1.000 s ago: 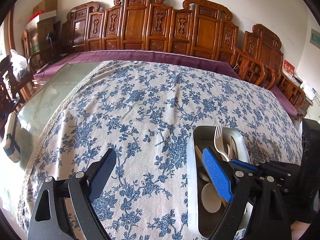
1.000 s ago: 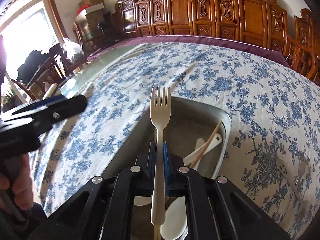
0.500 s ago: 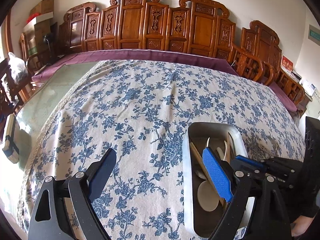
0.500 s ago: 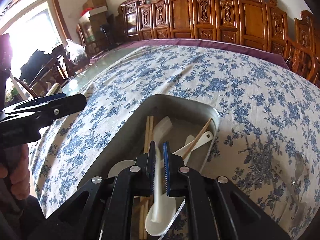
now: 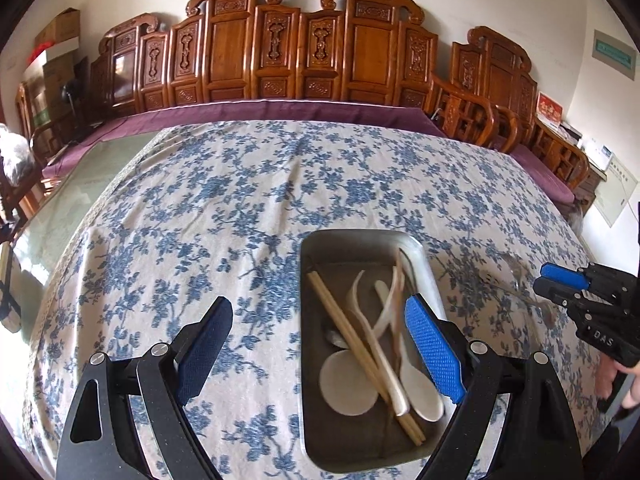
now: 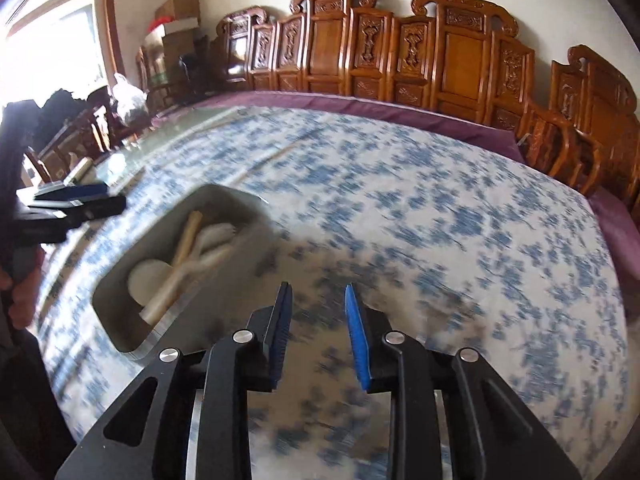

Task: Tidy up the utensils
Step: 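Grasp the metal smiley-face spoon with the right tool while the left tool approaches the metal fork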

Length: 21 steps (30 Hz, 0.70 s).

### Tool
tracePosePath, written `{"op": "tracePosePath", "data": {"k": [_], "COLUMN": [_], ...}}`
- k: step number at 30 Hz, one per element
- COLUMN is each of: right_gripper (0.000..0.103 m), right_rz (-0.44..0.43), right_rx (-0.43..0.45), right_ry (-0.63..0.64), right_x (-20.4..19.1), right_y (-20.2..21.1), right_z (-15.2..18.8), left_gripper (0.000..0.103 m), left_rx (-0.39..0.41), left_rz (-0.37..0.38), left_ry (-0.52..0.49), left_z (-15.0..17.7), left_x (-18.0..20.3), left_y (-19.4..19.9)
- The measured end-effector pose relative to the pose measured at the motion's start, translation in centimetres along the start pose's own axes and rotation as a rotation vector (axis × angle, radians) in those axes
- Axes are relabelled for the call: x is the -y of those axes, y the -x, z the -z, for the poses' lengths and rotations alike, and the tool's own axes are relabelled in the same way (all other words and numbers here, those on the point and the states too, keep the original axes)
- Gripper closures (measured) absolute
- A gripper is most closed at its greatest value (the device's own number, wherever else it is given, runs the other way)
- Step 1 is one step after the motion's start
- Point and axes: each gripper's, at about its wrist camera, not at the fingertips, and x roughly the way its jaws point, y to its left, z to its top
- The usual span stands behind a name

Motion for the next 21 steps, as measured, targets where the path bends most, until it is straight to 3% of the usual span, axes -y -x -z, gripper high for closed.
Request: {"op": "tracePosePath", "data": {"k": [5, 10, 21], "right_gripper": [0.073, 0.073, 0.074], "right_rz": [0.056, 0.094, 0.093], "right_rx": [-0.113, -0.206, -0.308], "right_ry": [0.014, 0.046, 0.135], "right_x": [4.4, 6.3, 6.4], "right_y": [-1.0, -3.2, -5.5], "right_z": [2.7, 4.5, 4.4], "left_gripper": [0.018, 0.018, 0.018], "left_rx": [-0.003, -0.009, -0.017], "left_rz": [0.026, 0.053, 0.077], "left_ry": [-0.02, -0.039, -0.074], "left_z": [0.4, 1.1, 2.1], "left_x": [2.1, 4.2, 6.8], "left_y": [-0.1, -0.2, -0.2]}}
